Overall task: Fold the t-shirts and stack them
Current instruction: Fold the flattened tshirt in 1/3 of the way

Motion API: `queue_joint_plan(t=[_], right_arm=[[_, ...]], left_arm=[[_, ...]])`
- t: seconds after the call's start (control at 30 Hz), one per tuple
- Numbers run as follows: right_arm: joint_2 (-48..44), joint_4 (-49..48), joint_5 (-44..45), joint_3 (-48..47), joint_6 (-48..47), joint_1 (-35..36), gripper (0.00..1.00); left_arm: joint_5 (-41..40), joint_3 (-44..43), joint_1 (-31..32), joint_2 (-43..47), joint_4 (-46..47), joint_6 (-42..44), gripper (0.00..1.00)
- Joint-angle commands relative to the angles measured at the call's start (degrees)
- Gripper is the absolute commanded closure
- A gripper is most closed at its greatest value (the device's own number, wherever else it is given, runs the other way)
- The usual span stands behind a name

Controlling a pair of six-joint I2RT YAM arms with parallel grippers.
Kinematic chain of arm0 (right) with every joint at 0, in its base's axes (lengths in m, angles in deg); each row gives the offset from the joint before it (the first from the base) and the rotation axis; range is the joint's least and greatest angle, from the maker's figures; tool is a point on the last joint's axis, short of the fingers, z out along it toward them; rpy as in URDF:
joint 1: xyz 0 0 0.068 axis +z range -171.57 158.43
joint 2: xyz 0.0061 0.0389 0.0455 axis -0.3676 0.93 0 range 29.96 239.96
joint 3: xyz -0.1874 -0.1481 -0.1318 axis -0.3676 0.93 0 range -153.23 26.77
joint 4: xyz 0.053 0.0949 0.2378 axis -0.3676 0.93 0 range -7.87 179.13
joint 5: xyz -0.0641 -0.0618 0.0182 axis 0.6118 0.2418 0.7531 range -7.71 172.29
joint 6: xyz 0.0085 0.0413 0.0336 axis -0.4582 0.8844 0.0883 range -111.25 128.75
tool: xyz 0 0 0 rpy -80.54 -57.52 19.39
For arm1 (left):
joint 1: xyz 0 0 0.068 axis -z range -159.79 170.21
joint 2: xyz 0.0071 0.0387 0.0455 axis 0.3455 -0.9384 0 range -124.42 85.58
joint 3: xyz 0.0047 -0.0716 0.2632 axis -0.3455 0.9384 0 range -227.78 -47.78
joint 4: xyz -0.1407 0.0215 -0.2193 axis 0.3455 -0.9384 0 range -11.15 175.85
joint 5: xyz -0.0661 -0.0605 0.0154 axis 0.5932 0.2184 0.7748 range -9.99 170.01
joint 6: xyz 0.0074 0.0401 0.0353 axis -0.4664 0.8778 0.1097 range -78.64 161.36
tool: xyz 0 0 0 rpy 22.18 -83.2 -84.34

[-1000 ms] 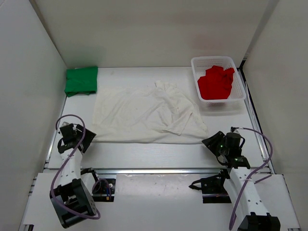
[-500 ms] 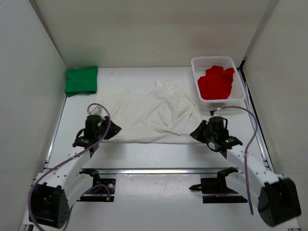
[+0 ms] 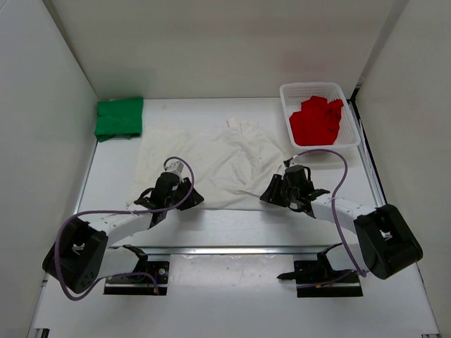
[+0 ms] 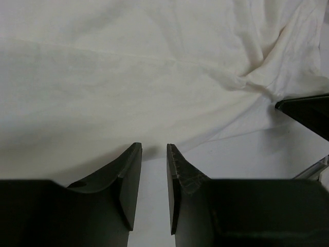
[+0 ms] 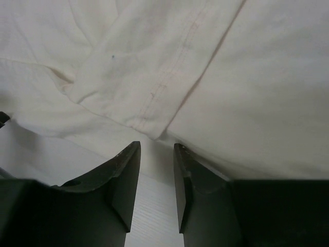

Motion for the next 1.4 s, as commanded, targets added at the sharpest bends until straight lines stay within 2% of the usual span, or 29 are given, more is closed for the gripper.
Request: queue_joint_plan(t=[0.0, 0.07, 0.33, 0.4, 0.53, 0.73, 0.8, 0.9, 0.97, 1.03, 1.07, 1.13, 1.2, 1.23, 1.3, 1.37], right_arm=[[1.5, -6.0, -2.3, -2.5, -0.1, -0.8, 0.69], [2.7, -6.6, -3.8, -2.8, -0.1, -1.5, 0.73], [7.8, -5.9, -4.1, -5.8, -0.9, -1.7, 0.72], [8.8, -6.7, -5.7, -6.2, -0.8, -1.6, 0.75], [10.7, -7.6, -7.5, -7.6, 1.1, -2.1, 0.92], [14.5, -5.8, -5.5, -16.2, 1.0, -2.2, 0.98], [18.9, -4.3, -6.5, -23.1, 0.6, -2.5, 1.00], [24.7, -1.2, -4.2, -32.5, -0.8, -2.1, 1.00], [28.1, 1.4, -3.6, -37.4, -1.9, -1.4, 0.95], [29.9, 4.8, -4.0, -41.6, -3.6, -0.5, 0.80], [30.1, 6.4, -3.3, -43.3, -4.7, 0.0, 0.76], [28.7, 6.3, -2.5, -41.8, -5.9, 0.4, 0.64], [24.3, 5.2, -2.6, -38.1, -5.7, -0.2, 0.57], [22.7, 4.2, -2.4, -34.3, -5.1, -0.4, 0.57], [16.2, 0.2, -1.4, -27.2, -4.0, -1.1, 0.68], [12.0, -1.0, -0.2, -20.7, -3.8, -0.6, 0.85]], left_arm=[[-1.7, -0.1, 1.3, -1.0, 4.3, 1.2, 0.63], [-1.6, 1.0, 0.3, -1.7, 5.0, 1.4, 0.65], [-4.6, 6.4, 0.2, 0.1, 5.6, 2.6, 0.65], [-3.6, 7.9, -1.2, 0.8, 6.4, 1.7, 0.66], [-2.9, 8.2, -0.5, 2.2, 6.2, 1.3, 0.66], [-2.5, 6.7, 0.5, 4.3, 5.5, 0.3, 0.68], [-2.4, 6.3, 0.6, 4.1, 4.9, 0.2, 0.68], [-2.3, 5.1, 1.6, 3.9, 4.4, 0.3, 0.68], [-2.7, 5.0, 2.0, 3.9, 4.5, 0.3, 0.69], [-2.8, 4.5, 2.3, 4.2, 4.3, -0.1, 0.68], [-2.7, 4.1, 2.4, 4.3, 4.2, -0.1, 0.68], [-3.6, 3.6, 3.8, 4.7, 4.0, -0.3, 0.69], [-4.4, 2.1, 5.7, 4.0, 3.6, -0.1, 0.68], [-5.2, 1.4, 7.0, 3.0, 3.4, 0.1, 0.68], [-5.7, -1.0, 9.2, 0.8, 3.2, 0.6, 0.68], [-5.9, -2.9, 10.5, -1.9, 3.2, 1.2, 0.68]])
